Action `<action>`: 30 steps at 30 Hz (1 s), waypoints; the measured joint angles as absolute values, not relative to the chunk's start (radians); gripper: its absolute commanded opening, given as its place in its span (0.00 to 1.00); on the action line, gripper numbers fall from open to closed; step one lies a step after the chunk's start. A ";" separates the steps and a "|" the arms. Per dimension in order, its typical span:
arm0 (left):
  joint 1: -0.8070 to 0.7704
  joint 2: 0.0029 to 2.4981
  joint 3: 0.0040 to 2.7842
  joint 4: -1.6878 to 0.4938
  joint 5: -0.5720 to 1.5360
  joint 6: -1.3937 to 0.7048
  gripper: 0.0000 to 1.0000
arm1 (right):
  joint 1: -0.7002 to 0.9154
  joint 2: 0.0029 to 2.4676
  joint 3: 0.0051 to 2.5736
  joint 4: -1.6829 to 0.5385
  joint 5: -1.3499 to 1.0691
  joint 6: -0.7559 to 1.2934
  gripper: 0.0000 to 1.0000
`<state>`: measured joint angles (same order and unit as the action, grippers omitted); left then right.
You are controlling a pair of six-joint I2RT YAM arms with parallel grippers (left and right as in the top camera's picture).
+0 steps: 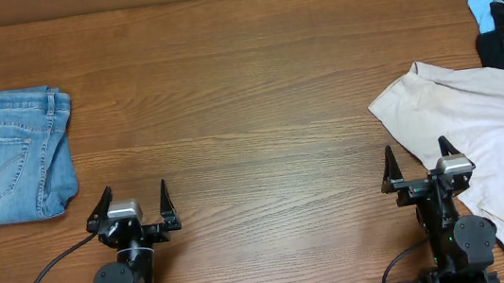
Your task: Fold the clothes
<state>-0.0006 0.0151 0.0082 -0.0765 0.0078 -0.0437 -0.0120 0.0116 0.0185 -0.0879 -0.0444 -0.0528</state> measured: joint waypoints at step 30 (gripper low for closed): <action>-0.001 0.015 0.008 -0.076 0.007 -0.044 1.00 | -0.012 0.012 0.019 -0.088 -0.045 -0.053 1.00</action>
<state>-0.0006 0.0151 0.0082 -0.0761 0.0074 -0.0437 -0.0120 0.0116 0.0185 -0.0883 -0.0448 -0.0528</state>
